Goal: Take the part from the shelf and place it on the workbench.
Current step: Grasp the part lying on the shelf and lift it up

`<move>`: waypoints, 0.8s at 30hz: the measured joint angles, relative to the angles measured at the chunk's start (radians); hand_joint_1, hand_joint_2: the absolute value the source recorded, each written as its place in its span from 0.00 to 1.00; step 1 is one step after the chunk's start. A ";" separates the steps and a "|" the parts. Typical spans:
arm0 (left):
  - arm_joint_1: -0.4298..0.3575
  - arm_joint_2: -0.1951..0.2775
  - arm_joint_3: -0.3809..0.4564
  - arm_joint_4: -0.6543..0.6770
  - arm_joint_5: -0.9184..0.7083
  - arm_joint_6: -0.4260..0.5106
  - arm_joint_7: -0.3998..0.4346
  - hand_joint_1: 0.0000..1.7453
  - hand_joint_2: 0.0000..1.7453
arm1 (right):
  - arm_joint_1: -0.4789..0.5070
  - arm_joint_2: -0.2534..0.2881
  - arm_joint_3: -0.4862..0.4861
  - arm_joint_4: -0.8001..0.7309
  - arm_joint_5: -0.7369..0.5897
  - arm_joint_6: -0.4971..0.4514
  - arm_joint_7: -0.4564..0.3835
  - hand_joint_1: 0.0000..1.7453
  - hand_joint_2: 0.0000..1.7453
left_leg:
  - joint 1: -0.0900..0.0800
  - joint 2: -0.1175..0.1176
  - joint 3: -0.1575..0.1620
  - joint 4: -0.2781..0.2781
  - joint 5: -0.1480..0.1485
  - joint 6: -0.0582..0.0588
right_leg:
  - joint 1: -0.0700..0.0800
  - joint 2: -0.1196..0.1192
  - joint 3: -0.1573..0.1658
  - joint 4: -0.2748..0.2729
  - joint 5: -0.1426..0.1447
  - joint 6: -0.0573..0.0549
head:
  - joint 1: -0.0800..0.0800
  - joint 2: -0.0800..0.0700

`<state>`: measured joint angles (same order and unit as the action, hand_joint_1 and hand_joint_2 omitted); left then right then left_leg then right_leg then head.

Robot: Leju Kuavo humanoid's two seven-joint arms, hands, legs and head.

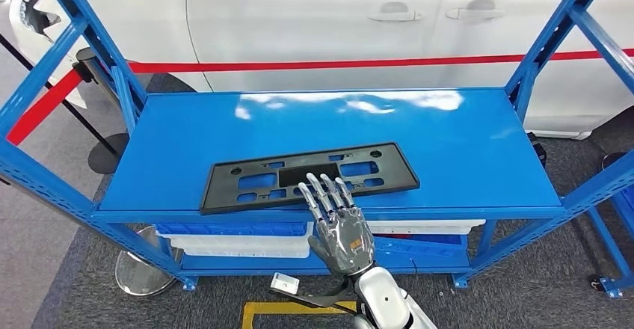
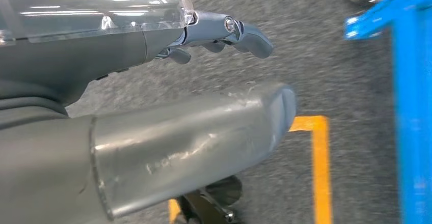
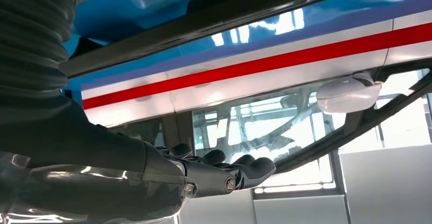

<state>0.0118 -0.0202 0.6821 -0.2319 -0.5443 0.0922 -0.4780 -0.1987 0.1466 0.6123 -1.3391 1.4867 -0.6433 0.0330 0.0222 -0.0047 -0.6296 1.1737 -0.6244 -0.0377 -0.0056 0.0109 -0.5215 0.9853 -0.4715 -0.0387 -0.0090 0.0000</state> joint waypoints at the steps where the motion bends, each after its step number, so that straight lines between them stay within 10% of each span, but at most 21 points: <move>1: 0.001 0.000 0.000 0.000 -0.006 0.006 -0.006 0.00 0.00 | 0.000 0.000 -0.002 0.001 0.002 0.001 0.002 0.00 1.00 | 0.003 0.001 0.001 -0.059 0.074 0.000 | 0.000 0.000 0.011 0.002 -0.013 0.005 | 0.000 0.000; 4: 0.001 0.000 0.000 0.002 -0.024 0.023 -0.013 0.00 0.00 | 0.000 -0.002 -0.013 0.004 0.006 0.006 0.007 0.00 1.00 | 0.001 0.004 0.001 -0.147 0.218 0.018 | 0.002 0.004 0.024 0.015 -0.044 0.025 | -0.001 0.000; 8: -0.002 0.000 -0.001 0.003 -0.043 0.028 -0.023 0.00 0.00 | -0.006 -0.005 -0.034 0.005 0.017 0.014 0.015 0.00 1.00 | 0.000 0.002 0.008 -0.151 0.219 0.050 | 0.000 0.001 0.014 0.049 -0.081 0.046 | 0.002 0.000; 12: -0.004 0.000 -0.001 0.003 -0.061 0.026 -0.033 0.00 0.00 | -0.010 -0.021 -0.058 0.011 0.032 0.042 0.022 0.00 1.00 | -0.003 0.003 0.013 -0.155 0.210 0.067 | -0.002 -0.003 -0.122 0.285 -0.177 0.056 | 0.005 0.000; 14: -0.004 0.000 -0.001 0.003 -0.069 0.025 -0.034 0.00 0.00 | -0.011 -0.030 -0.067 0.016 0.038 0.056 0.022 0.00 1.00 | -0.005 0.001 0.017 -0.154 0.206 0.067 | -0.001 -0.004 -0.144 0.288 -0.141 0.053 | 0.005 0.000; 18: -0.005 -0.001 -0.001 0.003 -0.075 0.024 -0.034 0.00 0.00 | -0.025 -0.037 -0.075 0.021 0.045 0.078 0.024 0.00 1.00 | -0.011 -0.002 0.029 -0.153 0.197 0.058 | 0.008 -0.006 -0.055 0.053 -0.007 0.028 | 0.006 0.000; 24: -0.006 -0.001 -0.001 0.003 -0.076 0.019 -0.034 0.00 0.00 | -0.039 -0.037 -0.076 0.031 0.048 0.094 0.028 0.00 1.00 | -0.011 -0.001 0.010 -0.094 0.150 0.027 | 0.001 -0.009 -0.035 0.007 0.008 0.007 | 0.002 0.000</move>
<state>0.0058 -0.0214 0.6809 -0.2292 -0.6202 0.1112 -0.5124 -0.2372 0.1091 0.5364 -1.3081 1.5348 -0.5494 0.0606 0.0116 -0.0054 -0.6200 1.0798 -0.4749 -0.0104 -0.0048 0.0021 -0.5568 0.9922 -0.4633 -0.0315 -0.0070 0.0000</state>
